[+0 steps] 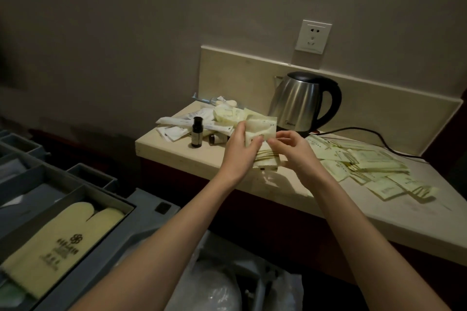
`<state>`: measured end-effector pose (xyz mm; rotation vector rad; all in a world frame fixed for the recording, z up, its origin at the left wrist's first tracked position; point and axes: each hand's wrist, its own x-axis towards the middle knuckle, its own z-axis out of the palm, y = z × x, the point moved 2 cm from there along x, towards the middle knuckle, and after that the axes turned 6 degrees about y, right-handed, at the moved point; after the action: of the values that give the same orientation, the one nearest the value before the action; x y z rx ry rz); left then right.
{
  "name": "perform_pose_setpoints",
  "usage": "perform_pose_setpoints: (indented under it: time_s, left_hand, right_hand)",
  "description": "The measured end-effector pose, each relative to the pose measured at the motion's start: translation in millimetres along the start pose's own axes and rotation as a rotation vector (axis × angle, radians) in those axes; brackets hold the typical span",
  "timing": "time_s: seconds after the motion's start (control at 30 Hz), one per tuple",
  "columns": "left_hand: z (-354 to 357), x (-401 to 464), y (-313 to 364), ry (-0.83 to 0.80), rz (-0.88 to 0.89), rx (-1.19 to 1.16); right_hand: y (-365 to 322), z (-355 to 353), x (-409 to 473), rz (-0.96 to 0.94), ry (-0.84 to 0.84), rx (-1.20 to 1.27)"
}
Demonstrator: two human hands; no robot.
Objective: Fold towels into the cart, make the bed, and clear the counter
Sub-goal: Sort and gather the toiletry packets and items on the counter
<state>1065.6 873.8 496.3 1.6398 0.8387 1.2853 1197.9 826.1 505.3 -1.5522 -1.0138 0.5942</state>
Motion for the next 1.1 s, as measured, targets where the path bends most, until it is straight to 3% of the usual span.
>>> perform_pose_setpoints:
  time_s: [0.3, 0.5, 0.77, 1.1]
  left_hand:
    - [-107, -38, 11, 0.063, -0.054, -0.045]
    - [-242, -73, -15, 0.067, -0.101, -0.050]
    - [-428, -116, -42, -0.072, -0.281, -0.108]
    - [-503, -128, -102, -0.224, -0.477, -0.096]
  right_hand:
    - [-42, 91, -51, -0.018, -0.092, 0.003]
    - [-56, 213, -120, -0.012, -0.099, -0.012]
    - [-71, 379, -220, 0.172, -0.106, 0.064]
    - [-70, 470, -260, 0.341, -0.068, -0.043]
